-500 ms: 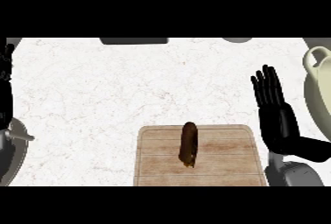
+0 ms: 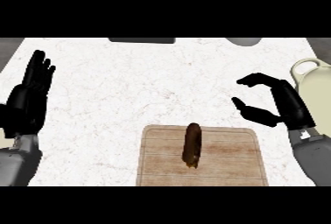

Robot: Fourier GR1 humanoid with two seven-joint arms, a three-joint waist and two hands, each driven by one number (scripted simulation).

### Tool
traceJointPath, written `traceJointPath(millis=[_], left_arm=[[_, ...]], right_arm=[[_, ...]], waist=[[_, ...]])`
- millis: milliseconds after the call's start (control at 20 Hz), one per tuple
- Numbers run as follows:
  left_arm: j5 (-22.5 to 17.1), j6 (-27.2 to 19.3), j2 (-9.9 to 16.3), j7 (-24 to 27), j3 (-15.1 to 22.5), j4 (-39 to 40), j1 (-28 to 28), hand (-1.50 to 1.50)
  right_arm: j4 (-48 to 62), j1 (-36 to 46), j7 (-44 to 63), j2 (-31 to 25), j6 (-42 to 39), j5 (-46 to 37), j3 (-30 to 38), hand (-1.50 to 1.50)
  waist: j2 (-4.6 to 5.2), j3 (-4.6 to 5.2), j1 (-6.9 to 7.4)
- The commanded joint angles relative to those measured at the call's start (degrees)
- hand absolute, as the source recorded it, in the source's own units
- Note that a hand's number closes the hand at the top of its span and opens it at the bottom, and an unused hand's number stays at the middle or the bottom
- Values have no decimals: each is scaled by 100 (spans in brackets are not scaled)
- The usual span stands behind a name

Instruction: Pick the sweet potato from the cutting board and place it in the pot

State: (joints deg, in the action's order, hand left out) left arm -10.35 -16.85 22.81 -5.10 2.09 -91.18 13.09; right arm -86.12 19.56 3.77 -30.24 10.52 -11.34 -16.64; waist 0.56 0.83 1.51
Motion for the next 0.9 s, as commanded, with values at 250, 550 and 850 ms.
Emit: traceJointPath(millis=[250, 550, 850], left_arm=[[-135, 27, -274, -752, 52, -184, -15, 0], [-437, 347, -81, -662, -310, -105, -177, 0], [-215, 277, -264, -515, -65, -62, -103, 0]], right_arm=[[-302, 805, 570, 95, -750, -1024, -611, -150], [-1044, 1587, 2677, 142, -2387, -742, -1047, -150], [-318, 2473, 4357, 884, -3827, -364, -1839, -150]], waist=[[-64, -81, -134], [-94, -69, -118], [-62, -61, -7]])
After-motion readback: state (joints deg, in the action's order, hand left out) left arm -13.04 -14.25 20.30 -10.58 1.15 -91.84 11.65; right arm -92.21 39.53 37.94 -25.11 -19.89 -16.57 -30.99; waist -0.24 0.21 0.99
